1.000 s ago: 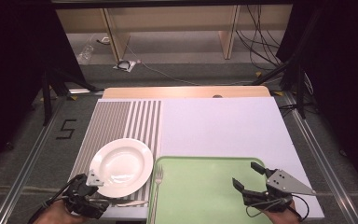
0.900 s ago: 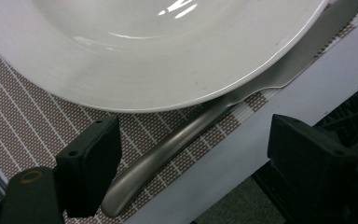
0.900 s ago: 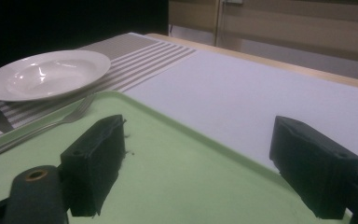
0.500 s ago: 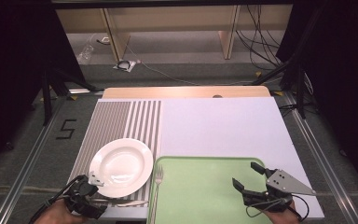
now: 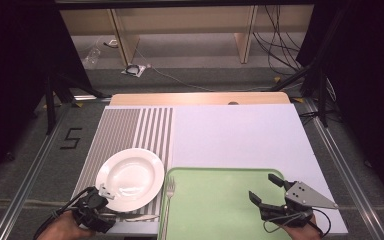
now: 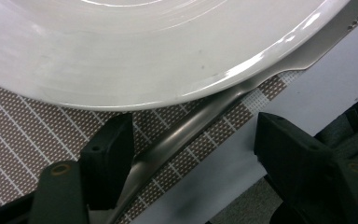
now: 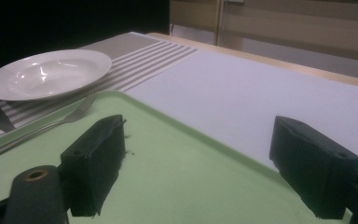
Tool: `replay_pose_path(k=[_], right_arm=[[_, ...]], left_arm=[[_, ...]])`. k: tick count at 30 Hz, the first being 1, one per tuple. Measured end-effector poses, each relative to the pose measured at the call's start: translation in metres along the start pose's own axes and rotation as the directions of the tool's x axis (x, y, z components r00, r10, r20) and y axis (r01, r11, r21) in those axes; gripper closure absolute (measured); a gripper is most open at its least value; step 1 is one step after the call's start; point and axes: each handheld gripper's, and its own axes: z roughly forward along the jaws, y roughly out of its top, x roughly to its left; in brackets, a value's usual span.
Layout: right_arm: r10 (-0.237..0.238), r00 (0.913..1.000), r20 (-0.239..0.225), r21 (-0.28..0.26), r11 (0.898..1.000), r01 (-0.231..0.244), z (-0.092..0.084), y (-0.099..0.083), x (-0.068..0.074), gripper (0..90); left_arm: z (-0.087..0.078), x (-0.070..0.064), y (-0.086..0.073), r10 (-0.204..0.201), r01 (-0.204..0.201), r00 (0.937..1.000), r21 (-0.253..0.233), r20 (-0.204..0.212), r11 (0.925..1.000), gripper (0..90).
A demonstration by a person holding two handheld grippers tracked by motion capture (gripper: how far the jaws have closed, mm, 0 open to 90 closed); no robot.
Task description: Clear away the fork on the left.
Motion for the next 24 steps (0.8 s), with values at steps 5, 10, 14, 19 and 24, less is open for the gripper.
replay_pose_path(k=[5,10,14,19,24], right_arm=[[0.002,1.0000,-0.001,-0.001,1.000,-0.002,0.0003,-0.0001,0.0000,18.9],[0.003,1.0000,-0.003,0.000,1.000,-0.003,0.0005,-0.0003,0.0000,19.0],[0.004,1.0000,-0.003,0.003,1.000,-0.004,0.0006,-0.0003,0.0003,19.0],[0.004,1.0000,-0.001,0.004,1.000,-0.004,0.0008,-0.0004,0.0000,19.1],[0.004,1.0000,-0.003,0.004,1.000,-0.004,0.0006,-0.0002,0.0003,19.1]], left_arm=[[0.0005,0.0019,0.0018,-0.002,0.002,1.0000,0.007,0.006,1.0000,34.8],[0.0008,0.0036,0.0035,0.006,-0.006,0.9999,0.016,0.012,0.9998,39.5],[0.0002,0.0048,0.0060,0.005,-0.006,1.0000,0.035,0.005,0.9994,43.2],[0.0001,0.0032,0.0097,0.022,-0.022,0.9997,0.066,0.004,0.9976,48.3],[-0.0010,0.0011,0.0091,0.040,-0.041,0.9992,0.081,0.010,0.9959,54.6]])
